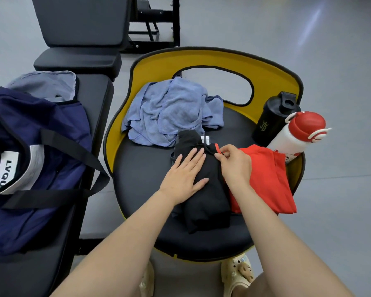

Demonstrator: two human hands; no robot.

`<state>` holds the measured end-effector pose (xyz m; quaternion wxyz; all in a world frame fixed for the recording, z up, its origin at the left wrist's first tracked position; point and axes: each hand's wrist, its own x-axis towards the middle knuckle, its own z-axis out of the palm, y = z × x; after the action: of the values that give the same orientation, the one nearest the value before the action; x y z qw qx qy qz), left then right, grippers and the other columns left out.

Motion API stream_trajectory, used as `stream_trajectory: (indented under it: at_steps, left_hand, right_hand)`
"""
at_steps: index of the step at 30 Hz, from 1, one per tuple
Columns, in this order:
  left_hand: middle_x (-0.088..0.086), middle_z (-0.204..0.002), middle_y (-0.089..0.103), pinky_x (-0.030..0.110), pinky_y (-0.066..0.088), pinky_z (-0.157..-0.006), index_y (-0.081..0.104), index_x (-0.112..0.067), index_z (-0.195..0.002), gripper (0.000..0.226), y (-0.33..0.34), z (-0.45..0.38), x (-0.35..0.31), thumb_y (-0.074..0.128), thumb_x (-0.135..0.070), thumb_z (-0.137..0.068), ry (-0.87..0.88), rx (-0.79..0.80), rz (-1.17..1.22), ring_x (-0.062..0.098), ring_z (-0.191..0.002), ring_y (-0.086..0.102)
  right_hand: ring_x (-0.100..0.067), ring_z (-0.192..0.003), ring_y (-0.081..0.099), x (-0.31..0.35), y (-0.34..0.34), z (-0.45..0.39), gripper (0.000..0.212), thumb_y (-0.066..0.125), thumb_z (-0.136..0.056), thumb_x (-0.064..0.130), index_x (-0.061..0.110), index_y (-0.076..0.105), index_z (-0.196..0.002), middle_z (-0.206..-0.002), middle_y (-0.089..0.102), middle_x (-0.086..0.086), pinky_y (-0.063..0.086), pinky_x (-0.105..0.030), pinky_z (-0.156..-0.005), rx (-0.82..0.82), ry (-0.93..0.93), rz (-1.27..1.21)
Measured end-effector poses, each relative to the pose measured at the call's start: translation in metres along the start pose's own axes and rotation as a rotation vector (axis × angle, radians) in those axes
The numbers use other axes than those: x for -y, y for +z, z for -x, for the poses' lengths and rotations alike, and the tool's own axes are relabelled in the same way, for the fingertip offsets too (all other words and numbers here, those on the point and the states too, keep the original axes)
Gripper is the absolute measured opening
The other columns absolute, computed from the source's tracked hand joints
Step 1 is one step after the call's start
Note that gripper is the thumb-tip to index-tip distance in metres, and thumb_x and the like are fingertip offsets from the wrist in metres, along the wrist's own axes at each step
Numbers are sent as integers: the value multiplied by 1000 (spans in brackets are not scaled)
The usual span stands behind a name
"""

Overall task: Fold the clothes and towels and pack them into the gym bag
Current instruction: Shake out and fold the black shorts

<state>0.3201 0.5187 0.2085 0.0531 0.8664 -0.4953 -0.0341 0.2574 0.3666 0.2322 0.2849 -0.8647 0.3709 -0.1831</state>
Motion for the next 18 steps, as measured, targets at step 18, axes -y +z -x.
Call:
stream_trajectory:
  at_steps: [18]
  left_hand:
    - [-12, -159, -6, 33, -9, -116, 2, -23, -152, 51, -17, -19, 15, 18, -33, -104, 75, 66, -77, 9, -146, -12]
  right_hand:
    - [-21, -148, 9, -3, 2, 69, 84, -2, -86, 54, 3, 17, -150, -159, 14, -11, -1, -24, -115, 340, -476, 368]
